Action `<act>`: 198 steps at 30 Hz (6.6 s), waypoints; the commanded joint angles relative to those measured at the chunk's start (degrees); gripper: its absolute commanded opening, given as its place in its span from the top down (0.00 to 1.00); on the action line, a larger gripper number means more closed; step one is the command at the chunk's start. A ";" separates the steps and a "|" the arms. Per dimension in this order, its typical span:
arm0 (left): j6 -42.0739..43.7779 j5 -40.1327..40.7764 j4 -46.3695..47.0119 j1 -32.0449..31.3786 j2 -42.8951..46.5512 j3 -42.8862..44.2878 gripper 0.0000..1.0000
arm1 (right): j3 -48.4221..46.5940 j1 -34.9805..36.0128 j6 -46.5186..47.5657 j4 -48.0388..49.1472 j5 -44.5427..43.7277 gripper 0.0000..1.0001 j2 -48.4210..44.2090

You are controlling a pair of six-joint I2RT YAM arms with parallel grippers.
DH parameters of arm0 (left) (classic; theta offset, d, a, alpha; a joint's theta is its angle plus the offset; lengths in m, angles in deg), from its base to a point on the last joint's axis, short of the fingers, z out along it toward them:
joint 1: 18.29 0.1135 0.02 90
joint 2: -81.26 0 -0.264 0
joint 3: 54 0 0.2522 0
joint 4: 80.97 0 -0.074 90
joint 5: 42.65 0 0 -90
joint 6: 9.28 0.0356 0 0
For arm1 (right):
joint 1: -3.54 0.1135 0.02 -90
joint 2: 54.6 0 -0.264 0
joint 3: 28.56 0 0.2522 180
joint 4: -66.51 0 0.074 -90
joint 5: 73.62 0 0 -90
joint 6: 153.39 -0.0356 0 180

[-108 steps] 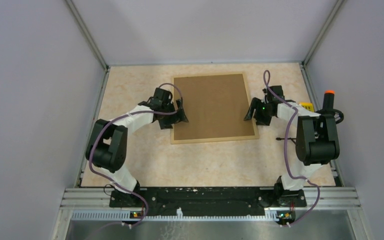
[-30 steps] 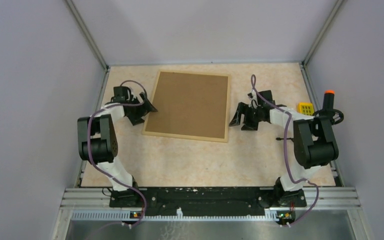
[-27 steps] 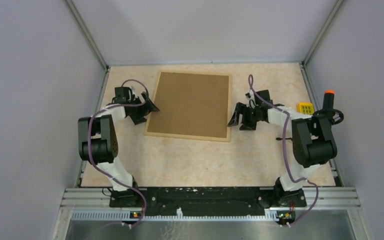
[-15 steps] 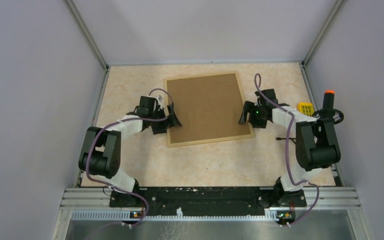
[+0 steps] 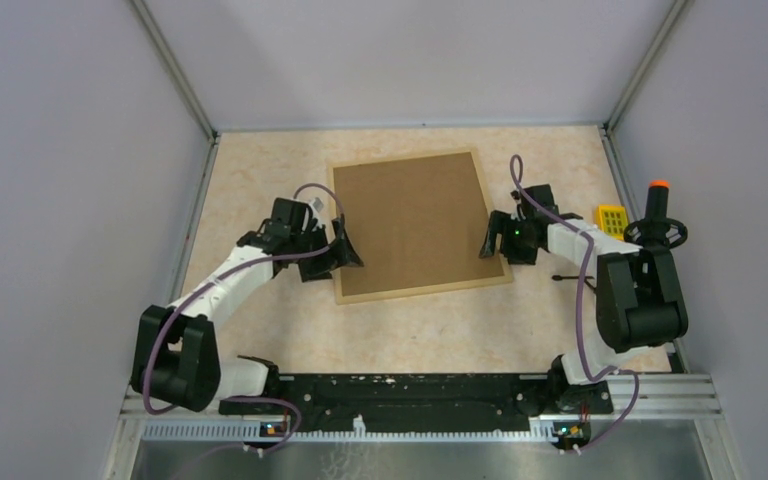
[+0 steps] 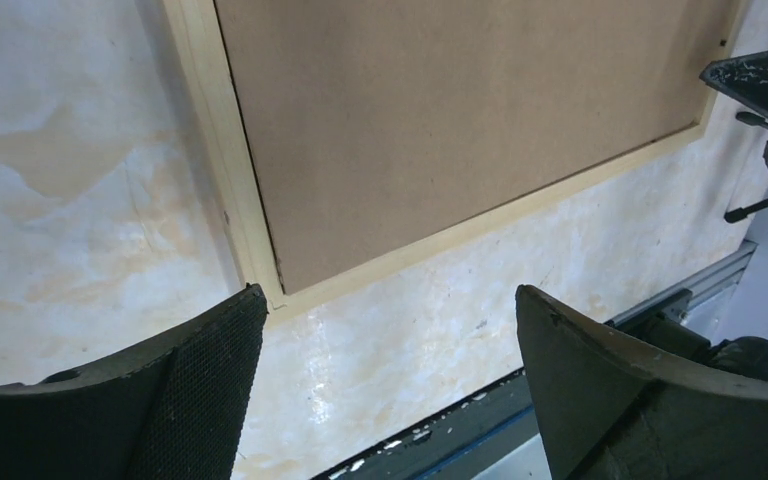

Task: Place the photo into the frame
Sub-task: Move the photo frame to the center of the board, then pick up the photo frame item from the photo frame, then adjust the photo frame at the center of the board.

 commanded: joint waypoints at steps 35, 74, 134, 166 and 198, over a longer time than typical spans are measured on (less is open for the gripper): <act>-20.33 -24.77 32.36 -1.72 -5.51 -1.75 0.20 | 1.33 -0.14 1.13 -1.98 4.56 0.27 0.35; -21.55 -23.68 33.08 -0.58 -5.51 -1.39 0.23 | -3.14 21.33 23.24 7.99 -12.01 0.16 -21.47; -12.14 -14.98 16.20 2.23 1.30 1.95 0.02 | 19.83 58.69 78.17 104.99 -46.92 1.00 20.13; -7.88 4.75 1.02 -5.88 -24.19 14.93 0.38 | 28.87 53.86 51.84 118.60 -42.00 1.00 12.75; -8.11 14.72 -0.33 -9.10 -30.10 15.79 0.58 | 29.48 53.53 49.52 118.56 -41.10 1.00 12.80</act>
